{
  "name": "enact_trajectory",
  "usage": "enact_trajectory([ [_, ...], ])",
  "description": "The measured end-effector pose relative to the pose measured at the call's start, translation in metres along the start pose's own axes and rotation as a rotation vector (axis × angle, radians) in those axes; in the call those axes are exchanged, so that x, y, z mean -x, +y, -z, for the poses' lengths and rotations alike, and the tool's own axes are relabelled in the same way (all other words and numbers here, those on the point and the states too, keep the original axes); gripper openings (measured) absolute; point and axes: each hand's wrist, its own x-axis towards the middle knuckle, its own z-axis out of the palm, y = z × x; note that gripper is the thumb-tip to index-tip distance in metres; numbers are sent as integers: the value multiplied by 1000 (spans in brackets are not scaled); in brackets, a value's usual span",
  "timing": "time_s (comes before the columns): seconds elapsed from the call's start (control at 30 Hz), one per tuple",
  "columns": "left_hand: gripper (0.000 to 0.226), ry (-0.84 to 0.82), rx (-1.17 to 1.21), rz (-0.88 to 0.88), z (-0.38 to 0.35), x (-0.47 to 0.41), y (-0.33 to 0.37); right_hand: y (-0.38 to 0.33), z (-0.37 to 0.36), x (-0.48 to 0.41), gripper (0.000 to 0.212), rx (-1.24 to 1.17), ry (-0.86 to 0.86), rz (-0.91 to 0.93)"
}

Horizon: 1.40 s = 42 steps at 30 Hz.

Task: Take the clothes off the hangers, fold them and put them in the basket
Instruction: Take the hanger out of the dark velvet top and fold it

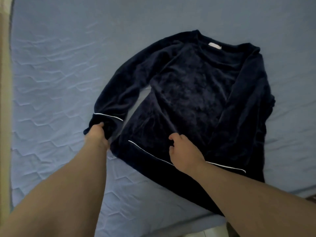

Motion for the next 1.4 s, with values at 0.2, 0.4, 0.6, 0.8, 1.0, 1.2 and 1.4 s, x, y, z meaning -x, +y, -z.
enact_trajectory([
  [0.2,52,427,-100,-866,-55,60,111,-14,22,-12,35,-63,164,-162],
  [0.4,28,-289,-775,-1772,-111,183,9,24,68,-1,34,-411,412,-564],
  [0.6,31,-978,-1879,-1712,-70,172,-161,95,85,21,69,-881,233,-866],
  [0.8,48,-882,-2323,-818,-87,155,-167,95,52,33,61,-396,-205,-482],
  [1.0,20,-693,-1806,172,-153,150,-108,84,42,19,39,-312,-203,-360],
  [1.2,24,-130,-1308,-418,-209,120,-53,107,64,4,37,-365,-188,-327],
  [1.4,40,20,-1589,-852,-257,154,-22,113,115,-15,41,-425,-76,-286],
])
